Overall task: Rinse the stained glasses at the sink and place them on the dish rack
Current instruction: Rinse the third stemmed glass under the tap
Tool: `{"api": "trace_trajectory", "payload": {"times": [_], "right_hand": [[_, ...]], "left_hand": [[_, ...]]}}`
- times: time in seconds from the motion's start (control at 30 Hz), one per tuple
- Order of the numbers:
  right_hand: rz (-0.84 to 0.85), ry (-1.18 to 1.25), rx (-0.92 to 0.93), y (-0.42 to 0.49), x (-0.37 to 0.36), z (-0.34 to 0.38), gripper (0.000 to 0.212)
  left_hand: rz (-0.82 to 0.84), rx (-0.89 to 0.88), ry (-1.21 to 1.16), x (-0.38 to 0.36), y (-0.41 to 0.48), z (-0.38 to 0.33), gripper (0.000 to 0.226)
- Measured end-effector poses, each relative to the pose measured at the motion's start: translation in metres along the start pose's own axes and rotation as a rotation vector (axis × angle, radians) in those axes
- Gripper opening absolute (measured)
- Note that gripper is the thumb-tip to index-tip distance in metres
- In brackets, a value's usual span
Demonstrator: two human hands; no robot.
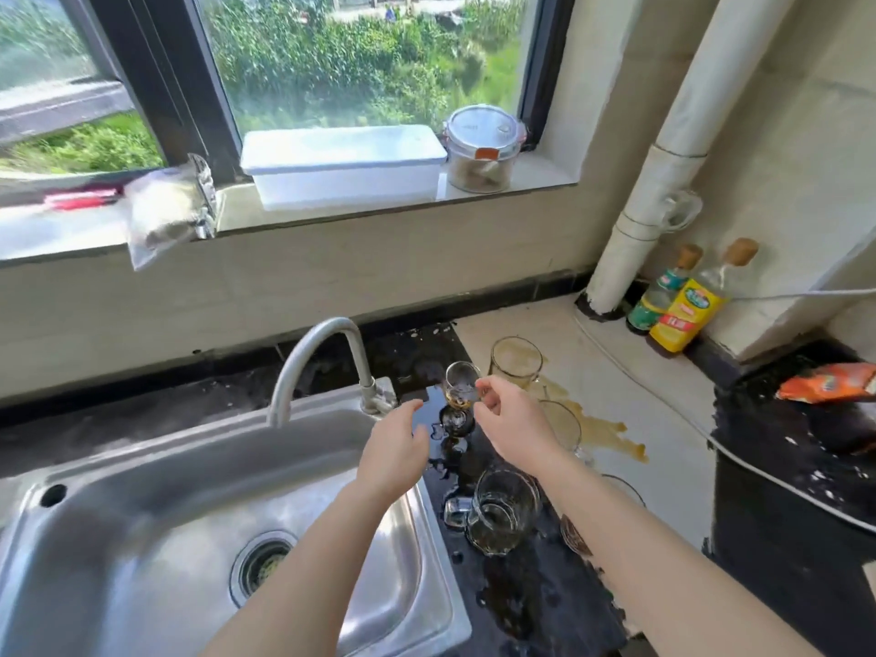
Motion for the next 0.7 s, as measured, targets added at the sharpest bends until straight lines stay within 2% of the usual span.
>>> {"api": "trace_trajectory", "payload": {"times": [0.1,0.17,0.3,0.53,0.7], "right_hand": [[0.03,-0.074,-0.009,0.021,-0.011,-0.011,0.042],[0.048,-0.132,-0.015,0.031,-0.019,-0.019,0.039],[0.091,-0.228,0.047,0.04,-0.035,-0.023,0.013],[0.065,-0.18,0.185,0.035,-0.022,-0.005,0.009],[0.124,-0.083,0.26,0.022,-0.022,0.042,0.008]], "left_hand": [[0.103,0.027,-0.062,-0.018,0.027,0.002,0.051],[0.174,0.063,-0.13,-0.03,0.041,0.004,0.054],[0.267,0.059,-0.253,-0.045,0.057,0.002,0.064],[0.253,-0.015,-0.393,-0.031,0.052,0.001,0.064],[0.245,-0.067,-0.553,-0.009,0.033,0.026,0.062]]}}
Point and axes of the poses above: each hand's wrist, its own y-axis towards the middle knuckle, its own x-axis out of the back of the hand, z = x × y, the point moved 9 cm from there along y, towards the middle knuckle, and after that the axes turned 11 degrees about x, right-handed, at the moved point
